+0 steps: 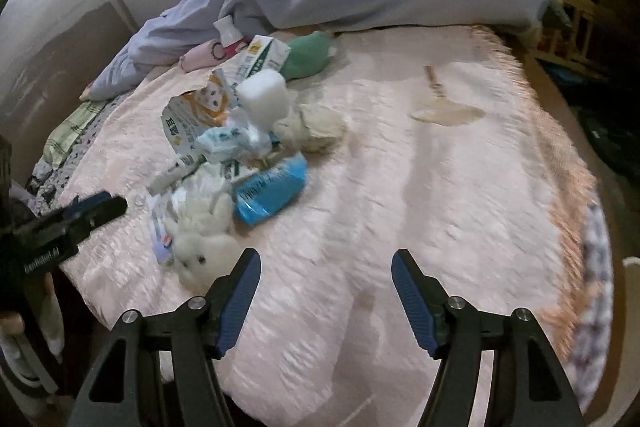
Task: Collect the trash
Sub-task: 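Move both tools back over the trash pile on the bed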
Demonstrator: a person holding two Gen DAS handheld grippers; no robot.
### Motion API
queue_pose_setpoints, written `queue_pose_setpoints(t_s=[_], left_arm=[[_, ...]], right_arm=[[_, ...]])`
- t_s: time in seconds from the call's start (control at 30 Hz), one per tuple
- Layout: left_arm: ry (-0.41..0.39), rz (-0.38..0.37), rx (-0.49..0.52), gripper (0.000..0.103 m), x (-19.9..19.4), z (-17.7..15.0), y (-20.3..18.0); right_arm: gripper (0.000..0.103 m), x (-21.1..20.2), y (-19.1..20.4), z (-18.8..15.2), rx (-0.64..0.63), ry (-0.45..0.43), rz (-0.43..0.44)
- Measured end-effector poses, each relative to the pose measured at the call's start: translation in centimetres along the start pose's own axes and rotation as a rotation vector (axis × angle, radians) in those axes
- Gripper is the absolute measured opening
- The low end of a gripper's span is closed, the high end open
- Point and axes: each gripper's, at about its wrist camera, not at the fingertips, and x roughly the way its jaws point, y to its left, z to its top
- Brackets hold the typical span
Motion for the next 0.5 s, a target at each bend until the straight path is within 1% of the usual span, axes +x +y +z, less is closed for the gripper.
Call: queue_pose_setpoints(t_s=[0.13,0.33,0.5], left_arm=[[0.019,-0.015,-0.011,0.052,0.7,0.3,0.3],[0.024,-0.077,-0.061,0.052,1.4,1.5,1.1],[0.047,-0.101,-0.075,0.052,3.3,2.5,1.0]], right_arm=[[0.065,1.8,0.6,1.6,-0.007,0.009,0.013],[0.066,4.1,-0.1,4.7,0.007,-0.004,-0.015],[0.066,6.5,-0.1,6.8,0.001,0.008,-0.01]])
